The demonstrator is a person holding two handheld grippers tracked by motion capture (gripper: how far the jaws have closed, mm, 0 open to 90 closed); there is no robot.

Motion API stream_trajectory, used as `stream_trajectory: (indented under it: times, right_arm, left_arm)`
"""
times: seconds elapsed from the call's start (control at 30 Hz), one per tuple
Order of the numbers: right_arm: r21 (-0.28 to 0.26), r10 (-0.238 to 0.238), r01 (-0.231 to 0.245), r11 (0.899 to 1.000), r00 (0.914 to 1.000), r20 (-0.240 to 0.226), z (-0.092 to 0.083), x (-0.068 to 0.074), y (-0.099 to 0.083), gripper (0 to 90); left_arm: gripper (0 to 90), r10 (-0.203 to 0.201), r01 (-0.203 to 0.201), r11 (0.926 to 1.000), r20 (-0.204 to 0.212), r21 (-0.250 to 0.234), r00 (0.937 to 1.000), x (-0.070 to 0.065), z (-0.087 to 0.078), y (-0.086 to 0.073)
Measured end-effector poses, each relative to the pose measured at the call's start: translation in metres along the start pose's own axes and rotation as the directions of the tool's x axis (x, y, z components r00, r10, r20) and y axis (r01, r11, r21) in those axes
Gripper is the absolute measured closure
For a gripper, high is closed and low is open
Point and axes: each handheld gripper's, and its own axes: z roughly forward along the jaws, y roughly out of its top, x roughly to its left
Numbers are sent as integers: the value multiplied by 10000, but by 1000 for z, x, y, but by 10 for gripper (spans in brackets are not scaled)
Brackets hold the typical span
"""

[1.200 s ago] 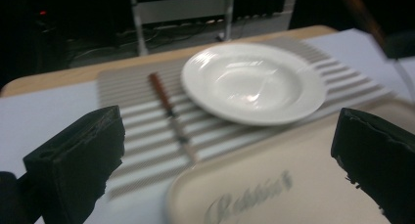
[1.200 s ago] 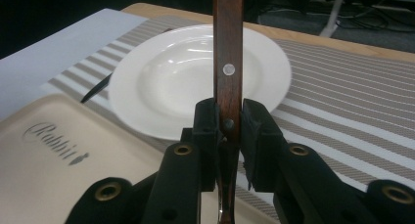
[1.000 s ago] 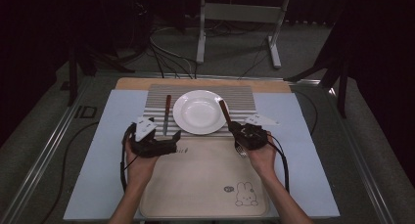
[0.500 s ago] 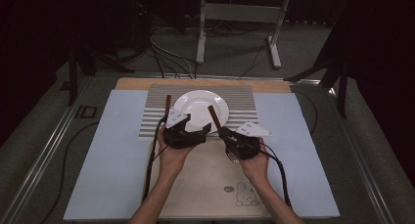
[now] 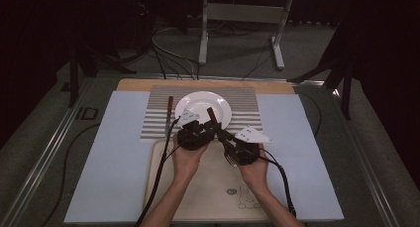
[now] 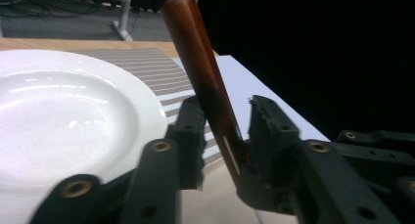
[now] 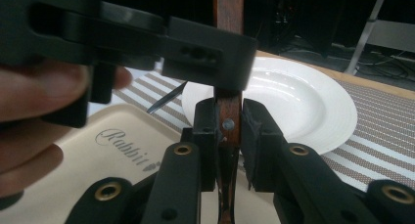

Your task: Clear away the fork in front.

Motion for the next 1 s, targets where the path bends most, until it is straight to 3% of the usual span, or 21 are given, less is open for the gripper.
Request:
stream_trajectory:
  times: [0.07, 0.23, 0.4, 0.53, 0.73, 1.0]
  right_arm:
    - [-45, 57, -57, 10000, 10000, -2, 0, 0, 0, 782]
    - [-101, 135, -136, 9999, 9999, -51, -2, 0, 1, 769]
    - [201, 179, -175, 9996, 9996, -240, -1, -1, 2, 353]
    - [418, 436, -426, 9982, 9988, -234, -3, -6, 3, 216]
    - [551, 560, -557, 9969, 9984, -28, -9, -12, 2, 156]
    - [258, 472, -485, 9985, 9977, 490, -21, -22, 0, 136]
  left_arm:
    - [783, -173, 177, 9998, 379, -90, 9991, 1, 0, 0]
    - [805, -109, 114, 9999, 492, -117, 9987, 0, -1, 0]
    - [806, 87, -84, 9999, 406, -66, 9991, -2, -2, 2]
    - [805, 182, -181, 9998, 372, -37, 9991, -3, -3, 4]
    - [804, 299, -299, 9996, 312, 9, 9991, -4, -3, 6]
    - [804, 429, -431, 9990, 312, 64, 9986, -4, -6, 10]
